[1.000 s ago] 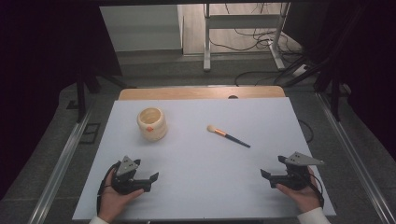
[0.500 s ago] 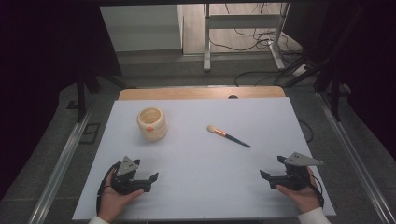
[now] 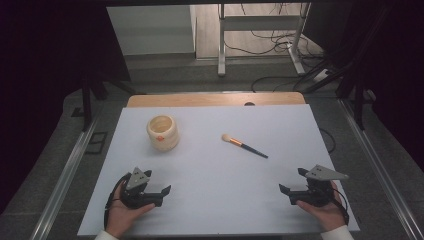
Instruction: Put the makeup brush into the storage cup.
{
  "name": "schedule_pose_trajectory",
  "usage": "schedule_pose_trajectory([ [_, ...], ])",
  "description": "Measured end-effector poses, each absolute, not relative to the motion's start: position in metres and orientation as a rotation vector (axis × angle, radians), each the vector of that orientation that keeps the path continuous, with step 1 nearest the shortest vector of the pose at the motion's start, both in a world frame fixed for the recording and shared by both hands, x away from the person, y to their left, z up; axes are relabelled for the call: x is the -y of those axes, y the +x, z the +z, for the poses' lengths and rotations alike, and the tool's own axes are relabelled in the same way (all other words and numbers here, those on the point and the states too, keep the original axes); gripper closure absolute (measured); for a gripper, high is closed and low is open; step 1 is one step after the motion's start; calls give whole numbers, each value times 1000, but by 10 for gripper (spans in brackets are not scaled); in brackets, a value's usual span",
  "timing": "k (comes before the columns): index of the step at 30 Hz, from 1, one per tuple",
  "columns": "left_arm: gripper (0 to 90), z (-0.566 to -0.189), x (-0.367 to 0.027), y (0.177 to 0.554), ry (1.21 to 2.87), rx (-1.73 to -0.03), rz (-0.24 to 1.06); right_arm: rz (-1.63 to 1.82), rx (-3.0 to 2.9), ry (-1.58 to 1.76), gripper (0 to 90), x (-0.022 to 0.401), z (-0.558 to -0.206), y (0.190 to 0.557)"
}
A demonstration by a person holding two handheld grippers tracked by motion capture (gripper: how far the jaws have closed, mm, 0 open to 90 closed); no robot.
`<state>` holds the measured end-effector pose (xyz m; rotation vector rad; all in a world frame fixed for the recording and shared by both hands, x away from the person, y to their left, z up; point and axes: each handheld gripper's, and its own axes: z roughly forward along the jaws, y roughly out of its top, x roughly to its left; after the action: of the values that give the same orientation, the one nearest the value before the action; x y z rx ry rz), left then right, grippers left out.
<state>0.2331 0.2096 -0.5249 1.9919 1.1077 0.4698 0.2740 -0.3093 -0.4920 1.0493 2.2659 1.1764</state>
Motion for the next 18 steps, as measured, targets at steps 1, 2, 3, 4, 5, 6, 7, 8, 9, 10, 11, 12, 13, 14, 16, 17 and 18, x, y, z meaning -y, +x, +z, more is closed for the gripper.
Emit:
schedule_pose_trajectory([
  [1, 112, -525, -210, 233, 1991, -1108, 472, 1178, -2270, 1047, 84, 309, -492, 274],
  [2, 107, -525, -210, 233, 1990, -1110, 473, 1177, -2274, 1045, 84, 309, -493, 274],
  [3, 103, -524, -210, 233, 1987, -1113, 475, 1178, -2275, 1044, 85, 309, -493, 275],
  [4, 99, -524, -210, 233, 1985, -1116, 475, 1181, -2276, 1044, 85, 308, -492, 275],
  [5, 96, -524, -210, 233, 1982, -1119, 478, 1184, -2278, 1039, 85, 308, -492, 275],
  [6, 93, -524, -210, 232, 1980, -1122, 479, 1184, -2280, 1036, 85, 308, -492, 275],
  [7, 90, -524, -210, 232, 1978, -1124, 477, 1188, -2280, 1034, 85, 308, -491, 276],
  [8, 88, -524, -210, 232, 1978, -1124, 477, 1188, -2280, 1034, 85, 308, -491, 276],
  [9, 86, -524, -211, 232, 1980, -1122, 470, 1191, -2284, 1033, 83, 307, -490, 277],
  [10, 79, -524, -211, 232, 1980, -1124, 456, 1189, -2285, 1032, 83, 307, -489, 278],
  [11, 71, -525, -211, 232, 1982, -1128, 444, 1183, -2287, 1032, 83, 307, -489, 278],
  [12, 66, -525, -211, 232, 1984, -1128, 442, 1183, -2291, 1034, 84, 307, -489, 278],
  [13, 66, -526, -211, 232, 1988, -1125, 454, 1183, -2294, 1034, 84, 306, -489, 278],
  [14, 65, -526, -210, 232, 1990, -1122, 461, 1179, -2297, 1032, 84, 306, -488, 278],
  [16, 64, -526, -209, 232, 1991, -1117, 463, 1178, -2298, 1031, 84, 305, -487, 279],
  [17, 62, -526, -209, 232, 1993, -1114, 469, 1182, -2305, 1029, 84, 305, -486, 279],
  [18, 62, -526, -209, 231, 1993, -1110, 469, 1181, -2307, 1030, 83, 304, -485, 280],
])
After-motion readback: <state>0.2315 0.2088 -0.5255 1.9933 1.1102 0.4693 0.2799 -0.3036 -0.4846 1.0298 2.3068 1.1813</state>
